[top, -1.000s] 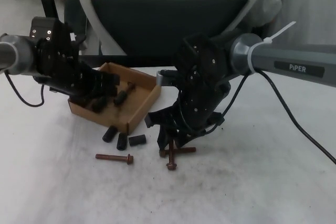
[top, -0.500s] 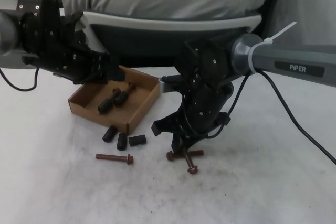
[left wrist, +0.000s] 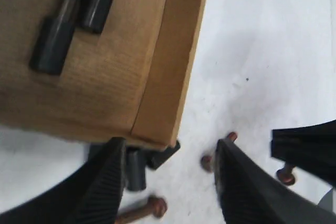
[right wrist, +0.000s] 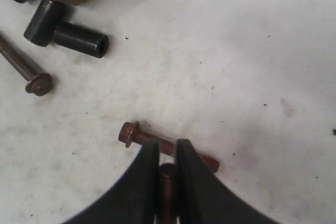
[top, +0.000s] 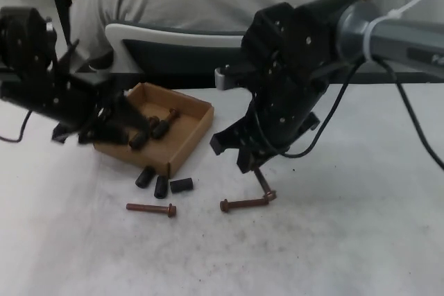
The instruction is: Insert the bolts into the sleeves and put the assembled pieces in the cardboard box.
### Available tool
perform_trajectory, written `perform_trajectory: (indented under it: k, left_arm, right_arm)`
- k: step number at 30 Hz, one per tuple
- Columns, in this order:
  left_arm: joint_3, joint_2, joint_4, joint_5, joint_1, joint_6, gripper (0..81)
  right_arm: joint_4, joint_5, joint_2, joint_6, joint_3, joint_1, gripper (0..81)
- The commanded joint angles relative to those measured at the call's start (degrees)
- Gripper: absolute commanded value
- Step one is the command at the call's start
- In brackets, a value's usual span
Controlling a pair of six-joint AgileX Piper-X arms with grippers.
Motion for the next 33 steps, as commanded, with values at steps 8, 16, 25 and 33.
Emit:
perform_trajectory:
  k: [8, 16, 25, 33]
  left_arm:
    - [0.1, -3.4, 13.9, -20.8, -5.9, 11.4, 48.9]
    - [0.1, -3.4, 6.7, -32.4, -13.0, 8.9, 48.9]
    - [0.1, -3.4, 2.0, -38.9, -14.6, 7.2, 48.9]
    - [0.2, -3.3, 5.4, -39.6, -14.5, 7.2, 48.9]
  right_arm:
    - [2.1, 0.6, -5.0, -1.6, 0.2, -0.2, 0.3]
    - [0.1, 0.6, -11.3, -2.2, 12.0, -0.2, 0.3]
    - [-6.2, 0.6, -22.2, -2.0, 26.1, -0.2, 0.3]
    - [-7.8, 0.6, -25.8, -0.7, 28.5, -0.2, 0.3]
